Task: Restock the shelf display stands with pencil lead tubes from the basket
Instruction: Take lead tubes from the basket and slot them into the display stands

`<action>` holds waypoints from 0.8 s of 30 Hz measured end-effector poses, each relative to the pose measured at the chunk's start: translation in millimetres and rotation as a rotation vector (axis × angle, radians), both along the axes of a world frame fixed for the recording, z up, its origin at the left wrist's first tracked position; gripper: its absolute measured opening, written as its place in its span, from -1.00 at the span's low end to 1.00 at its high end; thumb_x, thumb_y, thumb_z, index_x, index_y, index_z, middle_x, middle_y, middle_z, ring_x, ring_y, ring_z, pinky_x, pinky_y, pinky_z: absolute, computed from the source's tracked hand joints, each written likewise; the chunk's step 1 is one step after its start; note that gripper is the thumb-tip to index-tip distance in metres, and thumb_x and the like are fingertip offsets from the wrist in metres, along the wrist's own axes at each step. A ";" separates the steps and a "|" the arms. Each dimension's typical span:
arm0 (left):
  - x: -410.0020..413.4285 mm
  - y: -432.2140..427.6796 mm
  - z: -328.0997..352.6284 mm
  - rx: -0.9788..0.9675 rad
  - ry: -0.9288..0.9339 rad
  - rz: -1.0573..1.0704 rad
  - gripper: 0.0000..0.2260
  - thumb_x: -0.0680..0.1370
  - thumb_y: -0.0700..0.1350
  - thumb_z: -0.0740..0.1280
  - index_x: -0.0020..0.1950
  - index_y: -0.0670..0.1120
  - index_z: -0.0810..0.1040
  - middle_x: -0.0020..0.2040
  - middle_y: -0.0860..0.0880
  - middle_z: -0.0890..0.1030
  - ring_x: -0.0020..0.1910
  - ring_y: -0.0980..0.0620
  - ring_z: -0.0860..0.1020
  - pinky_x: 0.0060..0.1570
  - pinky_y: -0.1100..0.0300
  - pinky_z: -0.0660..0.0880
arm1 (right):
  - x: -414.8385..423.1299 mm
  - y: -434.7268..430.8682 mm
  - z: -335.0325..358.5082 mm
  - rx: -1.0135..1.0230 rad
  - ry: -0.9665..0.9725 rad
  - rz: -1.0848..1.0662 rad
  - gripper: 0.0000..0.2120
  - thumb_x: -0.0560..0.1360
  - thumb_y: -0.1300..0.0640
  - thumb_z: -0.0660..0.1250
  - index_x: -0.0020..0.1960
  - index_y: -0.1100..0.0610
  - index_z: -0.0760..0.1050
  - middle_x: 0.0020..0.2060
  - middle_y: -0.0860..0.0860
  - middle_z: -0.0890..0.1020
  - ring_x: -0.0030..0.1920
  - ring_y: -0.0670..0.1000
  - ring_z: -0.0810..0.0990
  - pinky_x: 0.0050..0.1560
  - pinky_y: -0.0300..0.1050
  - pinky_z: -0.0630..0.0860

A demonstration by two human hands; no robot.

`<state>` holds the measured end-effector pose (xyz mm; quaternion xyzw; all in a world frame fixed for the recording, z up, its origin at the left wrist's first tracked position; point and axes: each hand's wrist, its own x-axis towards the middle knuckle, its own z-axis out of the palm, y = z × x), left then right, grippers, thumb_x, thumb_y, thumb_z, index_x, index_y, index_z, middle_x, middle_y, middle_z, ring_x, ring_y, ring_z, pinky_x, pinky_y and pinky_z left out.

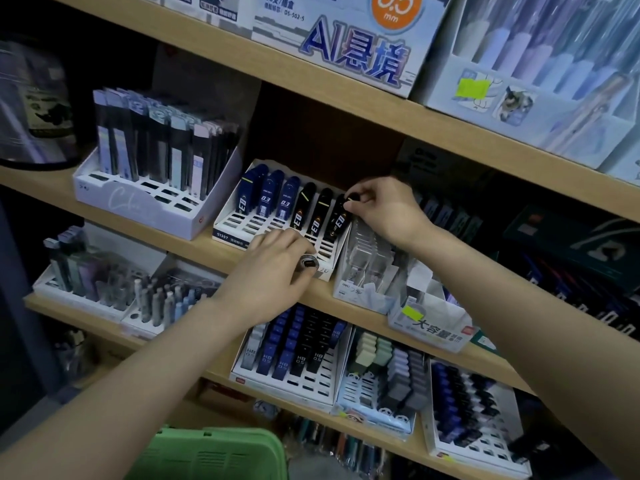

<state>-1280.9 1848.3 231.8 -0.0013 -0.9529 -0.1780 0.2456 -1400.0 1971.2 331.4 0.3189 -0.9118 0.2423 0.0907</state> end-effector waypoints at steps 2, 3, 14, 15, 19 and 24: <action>1.2 -1.6 -2.4 -0.001 0.011 -0.012 -0.67 0.62 0.05 0.13 0.36 0.02 0.36 0.27 0.10 0.37 0.29 0.13 0.26 0.29 0.25 0.08 | -0.6 -0.9 1.5 0.009 -0.025 0.013 -0.83 0.52 0.09 0.35 0.10 0.06 0.58 -0.09 -0.03 0.51 -0.07 -0.11 0.45 -0.09 -0.31 0.32; 2.1 -2.2 -3.3 0.003 0.017 -0.017 -0.68 0.62 0.04 0.14 0.36 0.01 0.36 0.27 0.09 0.38 0.28 0.12 0.27 0.29 0.24 0.09 | -0.9 -1.0 2.4 0.021 -0.037 0.028 -0.86 0.53 0.10 0.35 0.07 0.05 0.58 -0.10 -0.04 0.51 -0.07 -0.11 0.45 -0.10 -0.32 0.32; 11.8 -13.4 -5.8 -0.056 0.039 0.032 -0.64 0.60 0.02 0.17 0.39 -0.03 0.36 0.28 0.06 0.39 0.31 0.09 0.28 0.33 0.21 0.15 | -5.9 -7.2 7.5 0.139 0.041 0.074 -0.88 0.52 0.14 0.35 0.03 0.08 0.45 -0.07 0.00 0.46 -0.05 -0.03 0.46 -0.06 -0.19 0.36; 13.1 -16.6 -5.6 -0.051 0.035 0.052 -0.63 0.59 0.02 0.17 0.39 -0.03 0.36 0.27 0.06 0.38 0.31 0.09 0.28 0.33 0.19 0.16 | -6.1 -7.4 9.7 0.159 0.052 0.074 -0.88 0.52 0.14 0.35 0.04 0.09 0.46 -0.06 0.00 0.46 -0.05 -0.03 0.45 -0.09 -0.22 0.33; 19.1 -28.8 -4.6 -0.049 0.016 0.090 -0.63 0.59 0.03 0.16 0.38 0.00 0.34 0.28 0.07 0.36 0.31 0.10 0.27 0.33 0.17 0.20 | -3.5 -8.7 13.6 0.234 0.068 0.091 -0.84 0.50 0.15 0.38 0.07 0.12 0.53 -0.05 -0.01 0.49 -0.03 -0.08 0.46 -0.11 -0.27 0.31; 21.3 -31.2 -5.4 -0.074 0.016 0.071 -0.62 0.59 0.05 0.15 0.40 0.01 0.32 0.27 0.09 0.35 0.30 0.11 0.28 0.31 0.19 0.21 | 0.7 -10.7 4.0 0.246 0.142 0.104 -0.88 0.48 0.15 0.41 0.01 0.12 0.59 -0.10 -0.02 0.54 0.01 -0.02 0.52 0.06 -0.11 0.49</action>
